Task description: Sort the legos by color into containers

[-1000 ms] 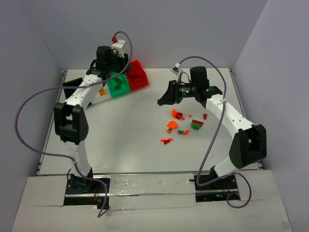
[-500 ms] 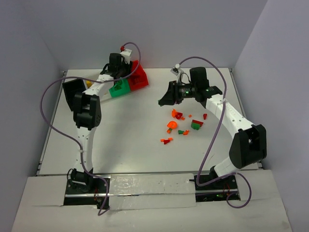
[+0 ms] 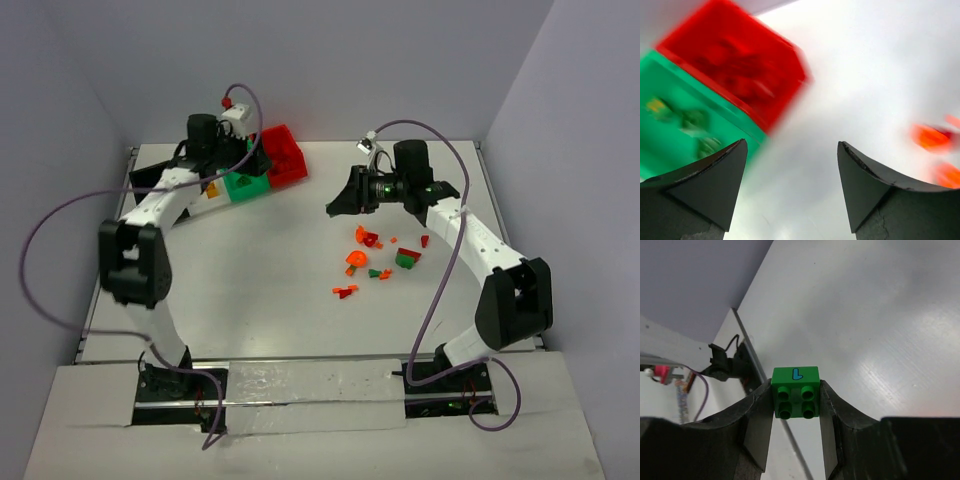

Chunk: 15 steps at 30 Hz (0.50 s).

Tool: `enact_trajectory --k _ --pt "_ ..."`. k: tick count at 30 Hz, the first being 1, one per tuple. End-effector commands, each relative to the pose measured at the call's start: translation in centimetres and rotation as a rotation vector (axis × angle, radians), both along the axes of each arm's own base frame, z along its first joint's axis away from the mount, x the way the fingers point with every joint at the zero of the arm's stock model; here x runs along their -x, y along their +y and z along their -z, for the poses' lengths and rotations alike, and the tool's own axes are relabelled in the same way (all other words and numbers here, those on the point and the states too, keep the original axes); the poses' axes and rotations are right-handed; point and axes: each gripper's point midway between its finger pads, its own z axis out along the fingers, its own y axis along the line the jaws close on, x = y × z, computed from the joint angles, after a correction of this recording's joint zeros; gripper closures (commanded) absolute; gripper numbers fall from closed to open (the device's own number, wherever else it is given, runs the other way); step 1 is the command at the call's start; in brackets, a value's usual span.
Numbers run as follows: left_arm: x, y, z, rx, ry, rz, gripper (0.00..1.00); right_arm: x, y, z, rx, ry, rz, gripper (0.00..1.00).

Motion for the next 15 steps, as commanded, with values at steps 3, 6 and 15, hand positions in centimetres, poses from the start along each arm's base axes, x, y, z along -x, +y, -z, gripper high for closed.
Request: enact_trajectory --k 3,6,15 --pt "16.8 -4.6 -11.8 0.255 -0.145 0.446 0.18 1.7 2.8 -2.7 -0.286 0.246 -0.043 1.00" --pt "20.7 -5.6 -11.8 0.250 -0.127 0.531 0.17 2.9 3.9 -3.9 -0.386 0.320 -0.127 1.00" --pt "24.3 -7.7 -10.6 0.164 -0.121 0.661 0.11 5.7 5.9 -5.3 -0.405 0.319 -0.270 1.00"
